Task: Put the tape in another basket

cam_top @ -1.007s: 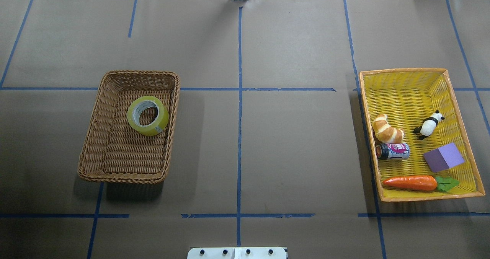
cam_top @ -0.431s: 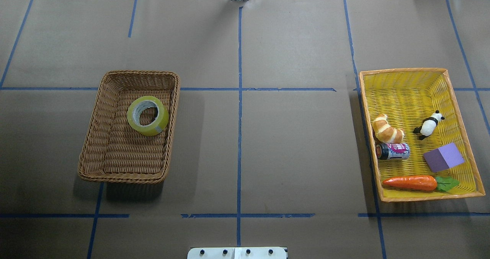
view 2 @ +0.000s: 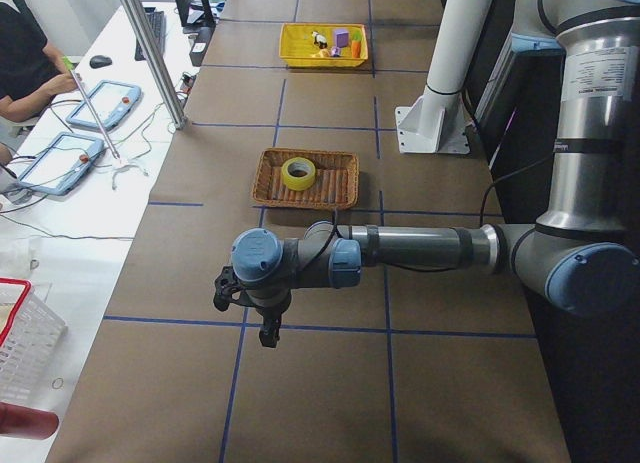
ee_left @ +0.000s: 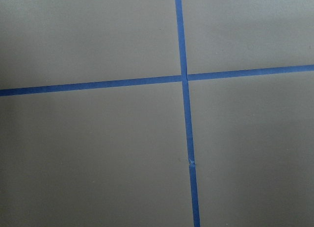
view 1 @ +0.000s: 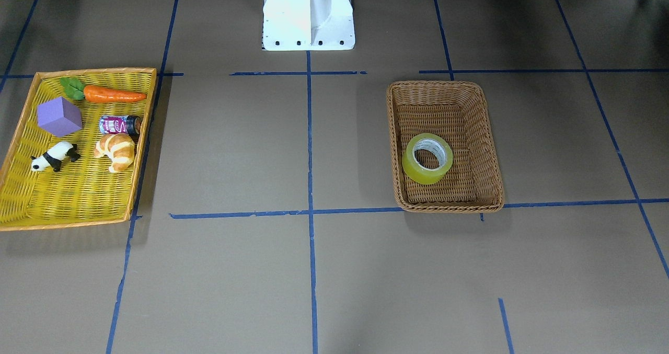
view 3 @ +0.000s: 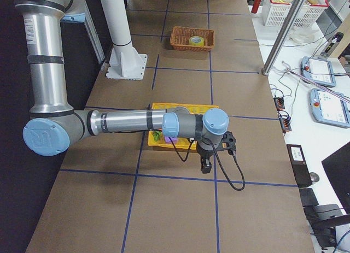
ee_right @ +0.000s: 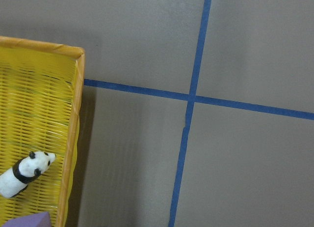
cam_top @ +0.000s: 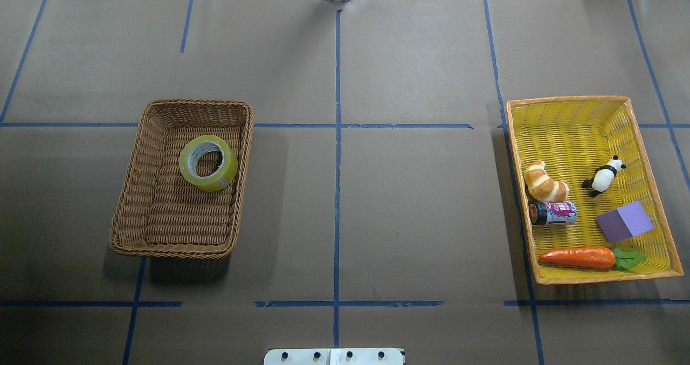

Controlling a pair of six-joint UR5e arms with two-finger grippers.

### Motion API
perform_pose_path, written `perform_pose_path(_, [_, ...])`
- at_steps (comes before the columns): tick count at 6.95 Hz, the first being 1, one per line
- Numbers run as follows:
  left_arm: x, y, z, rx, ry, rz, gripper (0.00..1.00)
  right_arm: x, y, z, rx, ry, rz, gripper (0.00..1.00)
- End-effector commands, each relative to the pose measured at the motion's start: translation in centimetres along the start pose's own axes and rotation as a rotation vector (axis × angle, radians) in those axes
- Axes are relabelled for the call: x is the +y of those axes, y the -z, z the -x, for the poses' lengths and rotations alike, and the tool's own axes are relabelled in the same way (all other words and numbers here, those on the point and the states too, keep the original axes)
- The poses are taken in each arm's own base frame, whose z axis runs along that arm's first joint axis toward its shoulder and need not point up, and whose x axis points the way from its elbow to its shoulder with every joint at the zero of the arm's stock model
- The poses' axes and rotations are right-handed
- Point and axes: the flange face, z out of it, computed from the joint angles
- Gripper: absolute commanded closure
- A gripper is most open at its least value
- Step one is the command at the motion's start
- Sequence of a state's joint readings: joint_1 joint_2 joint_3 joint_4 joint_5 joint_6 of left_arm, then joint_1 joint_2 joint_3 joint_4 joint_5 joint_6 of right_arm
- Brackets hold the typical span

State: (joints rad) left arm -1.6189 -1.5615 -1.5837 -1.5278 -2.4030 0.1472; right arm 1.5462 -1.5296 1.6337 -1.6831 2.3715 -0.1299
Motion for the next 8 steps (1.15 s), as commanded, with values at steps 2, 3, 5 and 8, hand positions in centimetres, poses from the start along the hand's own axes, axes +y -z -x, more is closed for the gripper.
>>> perform_pose_path(2, [0.0, 0.0, 0.0, -0.004, -0.001, 0.000, 0.00, 0.1, 0.0, -0.1, 0.001, 0.000, 0.001, 0.00])
perform_pose_path(3, [0.1, -0.1, 0.1, -0.004, 0.001, 0.002, 0.00, 0.5, -0.8, -0.8, 0.000, -0.014, 0.016, 0.00])
perform_pose_path(5, [0.2, 0.0, 0.2, -0.004, 0.002, -0.001, 0.00, 2.0, -2.5, -2.3, -0.005, -0.040, 0.048, 0.00])
perform_pose_path(8, [0.1, 0.3, -0.1, -0.005, -0.005, -0.007, 0.00, 2.8, -1.9, -3.3, -0.004, -0.061, 0.036, 0.00])
